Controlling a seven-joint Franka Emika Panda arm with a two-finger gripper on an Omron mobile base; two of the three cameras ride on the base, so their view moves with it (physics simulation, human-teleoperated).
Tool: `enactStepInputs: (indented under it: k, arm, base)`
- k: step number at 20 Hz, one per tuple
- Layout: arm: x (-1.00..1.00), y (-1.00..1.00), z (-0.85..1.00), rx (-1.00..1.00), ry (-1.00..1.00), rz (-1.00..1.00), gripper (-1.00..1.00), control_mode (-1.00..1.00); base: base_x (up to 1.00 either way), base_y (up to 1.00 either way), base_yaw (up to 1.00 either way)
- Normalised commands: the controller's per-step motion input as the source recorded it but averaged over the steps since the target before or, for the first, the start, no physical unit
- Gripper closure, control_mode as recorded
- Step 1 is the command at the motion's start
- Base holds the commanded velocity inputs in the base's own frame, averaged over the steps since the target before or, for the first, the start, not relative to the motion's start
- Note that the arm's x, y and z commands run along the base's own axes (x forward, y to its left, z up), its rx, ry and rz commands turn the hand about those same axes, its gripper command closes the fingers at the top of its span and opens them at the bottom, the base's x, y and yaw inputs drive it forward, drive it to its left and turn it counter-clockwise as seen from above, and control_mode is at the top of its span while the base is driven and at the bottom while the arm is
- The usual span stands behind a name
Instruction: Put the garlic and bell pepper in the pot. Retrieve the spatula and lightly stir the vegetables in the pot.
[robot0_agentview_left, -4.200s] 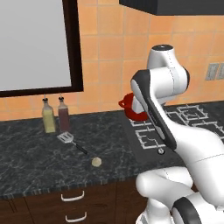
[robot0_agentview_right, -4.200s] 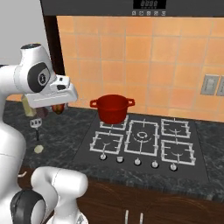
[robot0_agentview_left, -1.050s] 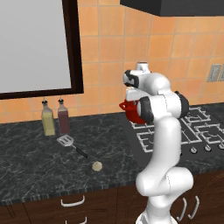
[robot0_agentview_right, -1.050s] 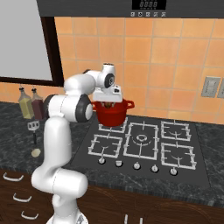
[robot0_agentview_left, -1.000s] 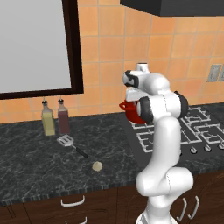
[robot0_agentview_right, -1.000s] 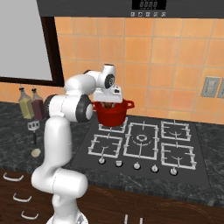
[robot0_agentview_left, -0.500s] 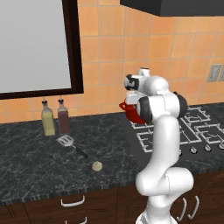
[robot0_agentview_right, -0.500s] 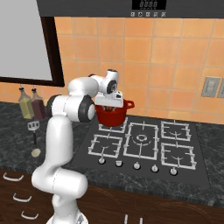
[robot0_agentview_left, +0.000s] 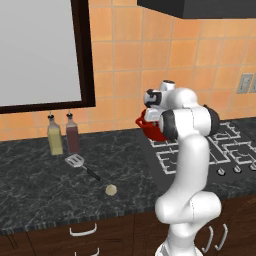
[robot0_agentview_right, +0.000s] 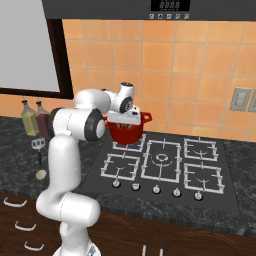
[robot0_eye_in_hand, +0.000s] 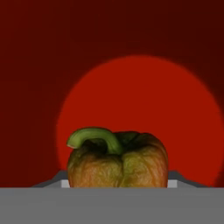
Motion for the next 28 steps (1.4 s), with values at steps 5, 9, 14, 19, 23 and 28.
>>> enactStepInputs:
  k: [5, 9, 14, 19, 23, 28]
  arm:
    - [-0.19, 0.00, 0.04, 0.00, -0.02, -0.04, -1.00, -1.00]
    - [0.02, 0.00, 0.16, 0.00, -0.19, 0.00, -1.00, -1.00]
    - [0.03, 0.01, 0.42, 0.00, -0.35, -0.01, -1.00, -1.00]
    - [-0.79, 0.35, 0.84, -0.03, -0.25, 0.00, -1.00, -1.00]
    - [-1.00, 0.58, 1.00, -0.08, -0.05, 0.00, -1.00, -1.00]
    - [-1.00, 0.51, 0.87, 0.00, 0.11, 0.00, -1.00, -1.00]
  base:
    - [0.00, 0.00, 0.00]
    - [0.00, 0.00, 0.00]
    - [0.00, 0.00, 0.00]
    - [0.00, 0.00, 0.00]
    - [0.00, 0.00, 0.00]
    - [0.00, 0.00, 0.00]
